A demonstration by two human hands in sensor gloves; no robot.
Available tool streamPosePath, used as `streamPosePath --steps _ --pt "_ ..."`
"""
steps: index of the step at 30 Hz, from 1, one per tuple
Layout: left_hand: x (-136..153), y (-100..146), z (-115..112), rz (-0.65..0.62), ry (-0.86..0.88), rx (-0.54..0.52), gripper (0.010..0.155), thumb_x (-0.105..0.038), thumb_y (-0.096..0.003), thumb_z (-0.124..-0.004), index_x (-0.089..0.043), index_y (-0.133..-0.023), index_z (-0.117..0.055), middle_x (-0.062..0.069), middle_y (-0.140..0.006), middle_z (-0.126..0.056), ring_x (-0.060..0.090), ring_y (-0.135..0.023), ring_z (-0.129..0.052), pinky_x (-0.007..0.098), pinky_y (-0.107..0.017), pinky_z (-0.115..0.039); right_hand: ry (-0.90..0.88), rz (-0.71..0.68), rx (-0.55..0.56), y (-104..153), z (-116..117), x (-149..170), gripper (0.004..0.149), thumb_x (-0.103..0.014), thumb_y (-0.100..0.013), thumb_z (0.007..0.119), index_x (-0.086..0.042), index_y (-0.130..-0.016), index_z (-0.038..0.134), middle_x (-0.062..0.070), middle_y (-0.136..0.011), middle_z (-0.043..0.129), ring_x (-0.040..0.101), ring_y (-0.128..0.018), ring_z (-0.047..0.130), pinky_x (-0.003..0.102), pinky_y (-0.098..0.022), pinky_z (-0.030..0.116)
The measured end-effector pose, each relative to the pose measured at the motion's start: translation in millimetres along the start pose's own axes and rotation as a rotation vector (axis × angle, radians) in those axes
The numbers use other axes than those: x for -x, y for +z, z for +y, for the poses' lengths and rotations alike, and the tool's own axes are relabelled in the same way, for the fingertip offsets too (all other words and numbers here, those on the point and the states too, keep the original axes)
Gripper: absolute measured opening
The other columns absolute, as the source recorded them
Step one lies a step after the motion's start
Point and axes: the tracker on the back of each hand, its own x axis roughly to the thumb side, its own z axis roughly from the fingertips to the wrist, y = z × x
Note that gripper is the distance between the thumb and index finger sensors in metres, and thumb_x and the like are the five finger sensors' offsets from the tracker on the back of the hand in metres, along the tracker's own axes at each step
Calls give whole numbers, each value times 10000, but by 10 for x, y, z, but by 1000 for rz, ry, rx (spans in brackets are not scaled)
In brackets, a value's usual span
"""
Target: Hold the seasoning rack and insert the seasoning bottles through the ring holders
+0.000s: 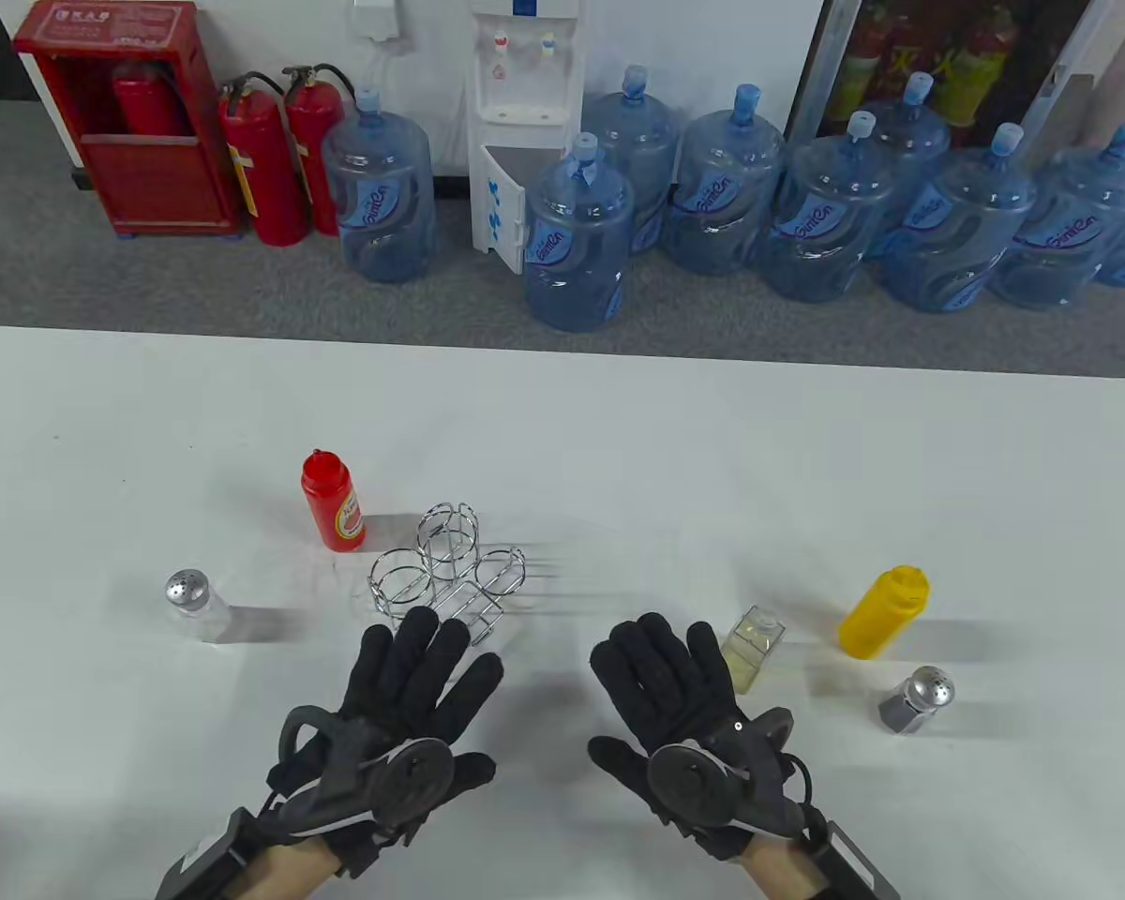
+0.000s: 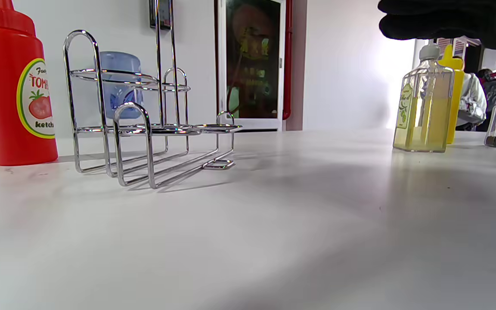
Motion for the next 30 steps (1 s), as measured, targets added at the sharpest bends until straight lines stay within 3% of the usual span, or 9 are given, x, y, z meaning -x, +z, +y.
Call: streamPosePath --steps 30 --pt "-24 -11 -31 -4 -1 54 845 -731 -360 -567 -469 -988 -67 -42 -1117 -36 352 -1133 -46 611 -792 -197 2 3 9 29 -13 7 860 -657 -351 682 -352 -1059 301 -49 -1134 275 258 -1096 408 600 -792 278"
